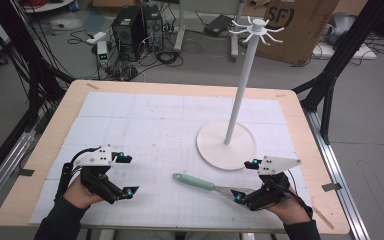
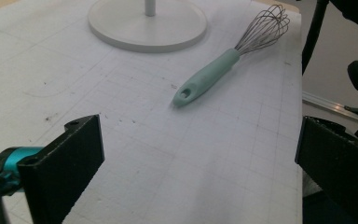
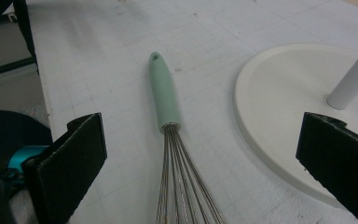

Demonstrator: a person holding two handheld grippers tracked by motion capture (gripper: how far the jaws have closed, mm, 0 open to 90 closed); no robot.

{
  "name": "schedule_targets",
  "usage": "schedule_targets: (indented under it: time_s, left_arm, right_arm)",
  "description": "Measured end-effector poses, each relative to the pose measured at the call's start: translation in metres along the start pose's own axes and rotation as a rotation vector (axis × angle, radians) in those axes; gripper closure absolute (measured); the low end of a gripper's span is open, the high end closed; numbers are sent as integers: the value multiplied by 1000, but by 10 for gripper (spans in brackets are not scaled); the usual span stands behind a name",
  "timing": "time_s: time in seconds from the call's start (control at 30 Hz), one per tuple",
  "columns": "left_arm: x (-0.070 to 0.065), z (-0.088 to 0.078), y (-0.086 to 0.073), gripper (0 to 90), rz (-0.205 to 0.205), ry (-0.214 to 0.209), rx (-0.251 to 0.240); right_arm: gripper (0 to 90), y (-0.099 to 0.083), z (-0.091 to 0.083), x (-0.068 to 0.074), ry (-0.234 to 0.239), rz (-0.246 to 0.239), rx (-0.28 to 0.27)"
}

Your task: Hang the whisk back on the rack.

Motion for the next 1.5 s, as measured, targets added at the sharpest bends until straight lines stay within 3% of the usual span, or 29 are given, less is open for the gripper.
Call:
schedule_targets:
  time_s: [0.27, 0.47, 1.0, 1.2, 1.27, 1.5]
  left_arm:
    - [-1, 1, -1, 17, -3, -7, 8]
    - [-1, 1, -1, 17, -3, -9, 8]
    - [-2, 2, -4, 17, -3, -19, 19]
    - [-2, 2, -4, 17, -8, -20, 19]
    - [-2, 2, -4, 17, -7, -21, 18]
    - [-2, 2, -5, 17, -9, -27, 21]
  right_arm:
    - [5, 2, 10, -3, 55, -30, 69]
    - [5, 9, 16, -2, 64, -45, 87]
    - [5, 30, 52, 7, 76, -67, 265]
    - [12, 34, 67, 12, 48, -79, 349]
    - [13, 35, 71, 12, 51, -106, 363]
    - [33, 39, 80, 14, 96, -112, 402]
Point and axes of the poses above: each handheld gripper's, and its own axes: z roughly forward along the jaws, y roughly out of its top, x roughly to its left, the point moved 1 cm from there along z, roughly forward along the jaws, and after that the axes turned 4 degrees about y, right-handed, at the moved point
